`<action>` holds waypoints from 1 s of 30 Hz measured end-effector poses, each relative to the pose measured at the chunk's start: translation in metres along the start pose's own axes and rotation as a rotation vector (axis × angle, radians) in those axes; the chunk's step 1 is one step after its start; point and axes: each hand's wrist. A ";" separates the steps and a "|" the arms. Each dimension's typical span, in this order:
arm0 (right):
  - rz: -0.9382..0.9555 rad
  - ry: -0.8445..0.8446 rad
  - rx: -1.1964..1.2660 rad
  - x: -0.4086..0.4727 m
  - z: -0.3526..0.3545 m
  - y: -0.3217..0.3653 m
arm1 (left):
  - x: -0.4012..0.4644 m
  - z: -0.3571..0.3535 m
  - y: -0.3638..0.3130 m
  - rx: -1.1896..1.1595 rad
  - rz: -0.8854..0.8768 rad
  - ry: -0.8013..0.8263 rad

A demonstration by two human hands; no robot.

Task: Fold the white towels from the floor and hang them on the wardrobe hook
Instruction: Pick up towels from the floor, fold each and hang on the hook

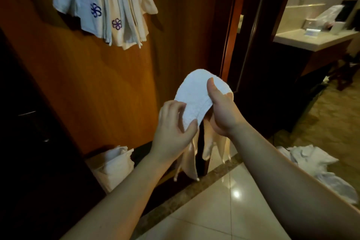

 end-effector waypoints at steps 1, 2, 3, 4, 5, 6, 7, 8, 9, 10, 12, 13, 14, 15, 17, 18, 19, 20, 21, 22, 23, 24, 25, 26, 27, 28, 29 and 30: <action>-0.012 0.006 -0.009 -0.001 -0.002 0.001 | 0.001 0.001 0.001 0.018 -0.015 -0.017; -0.018 0.009 -0.016 -0.002 -0.004 0.001 | 0.002 0.001 0.001 0.052 -0.036 -0.032; -0.019 0.010 -0.029 -0.002 -0.007 0.002 | 0.002 0.001 0.001 0.104 -0.059 -0.043; -0.013 0.012 -0.043 -0.002 -0.009 0.002 | 0.002 0.001 0.000 0.165 -0.080 -0.053; -0.006 0.006 -0.059 -0.002 -0.012 0.002 | 0.003 0.000 -0.001 0.227 -0.093 -0.065; 0.003 -0.014 -0.080 -0.004 -0.015 0.002 | 0.003 -0.001 -0.003 0.281 -0.096 -0.077; 0.009 -0.051 -0.110 -0.005 -0.018 0.003 | 0.004 -0.002 -0.005 0.318 -0.089 -0.085; 0.015 -0.098 -0.149 -0.006 -0.019 0.002 | 0.003 -0.002 -0.007 0.343 -0.082 -0.091; 0.026 -0.138 -0.190 -0.006 -0.020 0.002 | 0.003 -0.003 -0.008 0.361 -0.075 -0.100; 0.039 -0.164 -0.228 -0.006 -0.020 0.001 | 0.004 -0.003 -0.008 0.373 -0.071 -0.108; 0.042 -0.179 -0.278 -0.006 -0.019 0.000 | 0.006 -0.002 -0.006 0.375 -0.049 -0.097; 0.043 -0.180 -0.292 -0.007 -0.019 0.000 | 0.008 -0.001 -0.004 0.361 -0.046 -0.090; 0.045 -0.187 -0.308 -0.007 -0.019 -0.001 | 0.010 -0.001 -0.001 0.338 -0.052 -0.076; 0.042 -0.197 -0.326 -0.007 -0.018 -0.001 | 0.012 -0.001 0.002 0.305 -0.049 -0.048; 0.040 -0.217 -0.354 -0.007 -0.017 -0.003 | 0.016 0.000 0.009 0.243 -0.024 0.023; 0.044 -0.222 -0.370 -0.006 -0.016 -0.004 | 0.018 0.001 0.012 0.221 -0.023 0.048; 0.050 -0.225 -0.388 -0.006 -0.015 -0.005 | 0.019 0.002 0.014 0.215 -0.037 0.052; 0.056 -0.228 -0.402 -0.006 -0.015 -0.005 | 0.019 0.002 0.016 0.216 -0.054 0.038; 0.058 -0.236 -0.409 -0.006 -0.014 -0.005 | 0.019 0.003 0.017 0.223 -0.069 0.014; 0.058 -0.248 -0.409 -0.005 -0.014 -0.006 | 0.018 0.004 0.016 0.231 -0.082 -0.014; 0.055 -0.259 -0.402 -0.005 -0.014 -0.006 | 0.016 0.004 0.015 0.237 -0.100 -0.040; 0.049 -0.267 -0.397 -0.005 -0.014 -0.007 | 0.013 0.004 0.014 0.227 -0.123 -0.062; 0.042 -0.271 -0.395 -0.006 -0.014 -0.007 | 0.009 0.002 0.013 0.210 -0.150 -0.081; 0.040 -0.271 -0.398 -0.006 -0.014 -0.007 | 0.006 0.001 0.013 0.188 -0.178 -0.102; 0.045 -0.267 -0.401 -0.007 -0.015 -0.008 | 0.002 -0.002 0.012 0.171 -0.199 -0.119; 0.047 -0.263 -0.404 -0.008 -0.017 -0.008 | -0.002 -0.005 0.013 0.162 -0.209 -0.125; 0.038 -0.256 -0.412 -0.010 -0.018 -0.008 | -0.005 -0.008 0.013 0.166 -0.209 -0.116; 0.023 -0.245 -0.426 -0.012 -0.021 -0.007 | -0.009 -0.011 0.013 0.169 -0.198 -0.087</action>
Point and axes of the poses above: each hand's wrist, its own x-axis towards the middle knuckle, its own z-axis out of the back of the hand, y = z × x, and after that the axes turned 13 degrees about x, right-handed
